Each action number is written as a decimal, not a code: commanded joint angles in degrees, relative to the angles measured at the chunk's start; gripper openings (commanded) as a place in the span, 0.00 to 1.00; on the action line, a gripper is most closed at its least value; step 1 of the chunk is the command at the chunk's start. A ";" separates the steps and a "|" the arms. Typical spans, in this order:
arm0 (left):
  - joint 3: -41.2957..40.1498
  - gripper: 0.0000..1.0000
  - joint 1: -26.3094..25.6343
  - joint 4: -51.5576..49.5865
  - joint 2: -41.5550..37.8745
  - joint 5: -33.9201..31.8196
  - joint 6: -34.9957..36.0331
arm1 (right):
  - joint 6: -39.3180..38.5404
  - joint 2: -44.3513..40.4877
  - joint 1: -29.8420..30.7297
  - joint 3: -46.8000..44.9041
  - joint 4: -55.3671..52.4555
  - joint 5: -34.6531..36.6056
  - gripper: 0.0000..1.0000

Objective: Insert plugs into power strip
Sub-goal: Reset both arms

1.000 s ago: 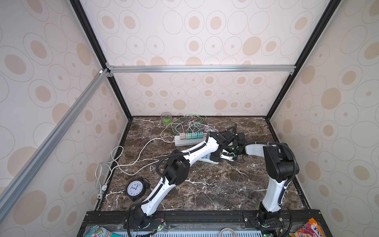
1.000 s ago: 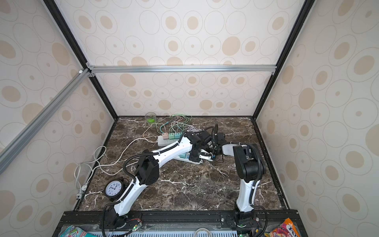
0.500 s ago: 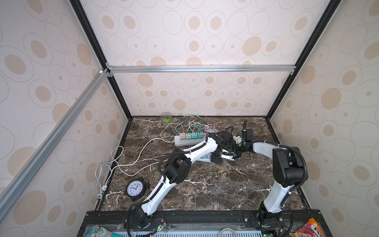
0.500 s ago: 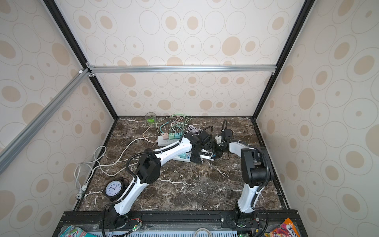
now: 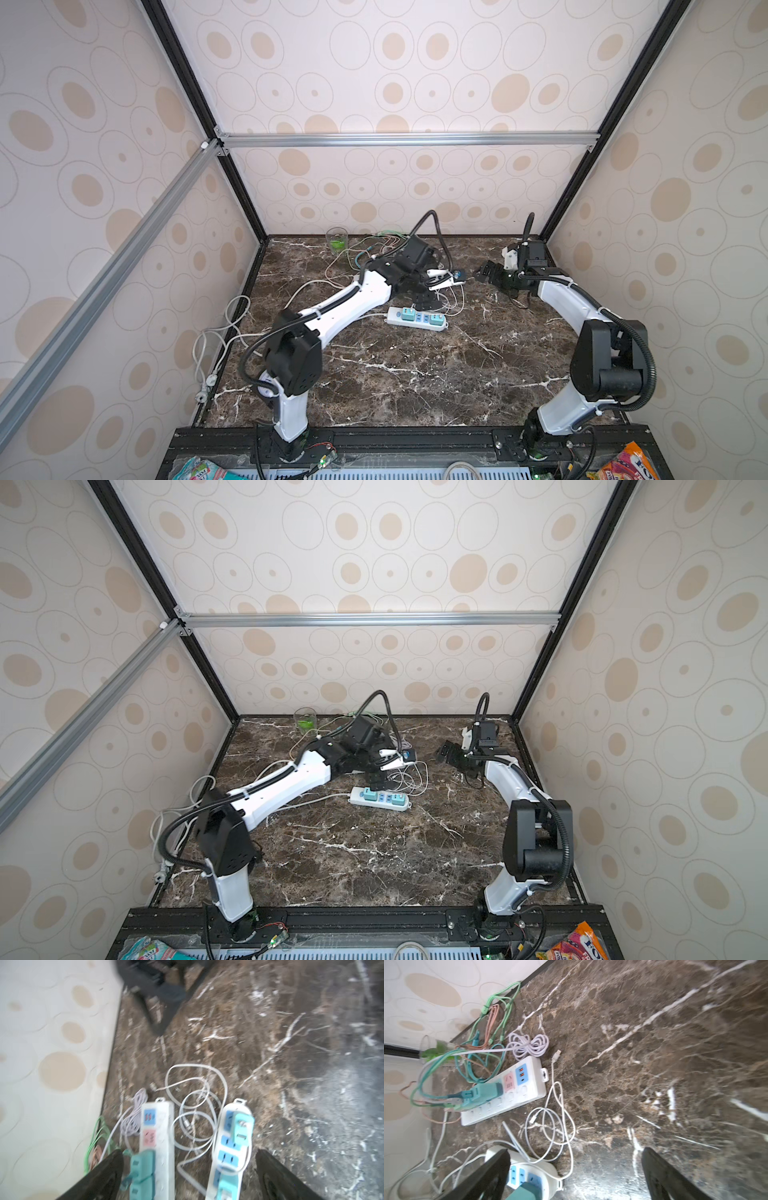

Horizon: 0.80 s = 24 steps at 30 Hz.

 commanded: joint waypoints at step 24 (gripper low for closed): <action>-73.63 0.98 34.77 94.01 -13.03 -27.65 -36.19 | -24.04 -4.81 0.90 -42.00 62.65 13.31 1.00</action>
